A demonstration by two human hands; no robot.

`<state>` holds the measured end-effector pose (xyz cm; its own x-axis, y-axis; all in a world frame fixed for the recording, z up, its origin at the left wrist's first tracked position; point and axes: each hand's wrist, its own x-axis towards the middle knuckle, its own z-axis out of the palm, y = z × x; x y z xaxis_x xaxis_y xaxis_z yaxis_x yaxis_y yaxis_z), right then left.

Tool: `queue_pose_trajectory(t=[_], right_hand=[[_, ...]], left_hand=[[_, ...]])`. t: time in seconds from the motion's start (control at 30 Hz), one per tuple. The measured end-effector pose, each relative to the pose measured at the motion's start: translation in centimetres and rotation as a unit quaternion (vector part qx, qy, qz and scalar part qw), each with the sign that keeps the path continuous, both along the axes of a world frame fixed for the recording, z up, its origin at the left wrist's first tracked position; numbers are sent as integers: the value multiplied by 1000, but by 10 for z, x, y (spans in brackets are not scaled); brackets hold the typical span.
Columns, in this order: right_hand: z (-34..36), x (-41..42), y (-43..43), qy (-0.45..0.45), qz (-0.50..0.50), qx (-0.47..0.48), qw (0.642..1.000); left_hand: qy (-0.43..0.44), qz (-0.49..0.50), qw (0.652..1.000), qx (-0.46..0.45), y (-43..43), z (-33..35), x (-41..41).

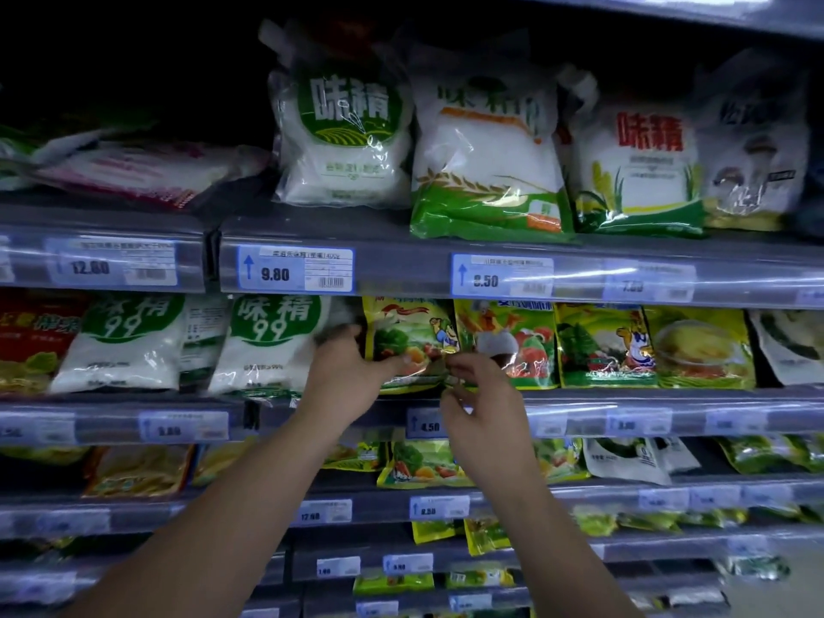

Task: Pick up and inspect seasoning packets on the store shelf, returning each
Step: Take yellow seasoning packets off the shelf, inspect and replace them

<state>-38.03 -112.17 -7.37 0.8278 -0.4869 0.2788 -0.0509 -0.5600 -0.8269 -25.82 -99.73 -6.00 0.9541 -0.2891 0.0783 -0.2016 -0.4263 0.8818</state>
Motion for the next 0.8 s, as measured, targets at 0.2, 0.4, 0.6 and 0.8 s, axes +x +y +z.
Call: queue_pose_trajectory(t=[0.2, 0.4, 0.6, 0.8], right_hand=[[0, -11, -8, -21, -4, 62, 998], [7, -13, -3, -52, -17, 99, 994], [14, -25, 17, -12, 109, 299, 948], [-6, -48, 50, 25, 150, 273, 950]], left_hand=[[43, 21, 989, -139, 16, 5, -13], [43, -33, 982, -180, 57, 8, -25], [138, -156, 963, -173, 99, -6, -46], [152, -139, 951, -229, 126, -11, -62]])
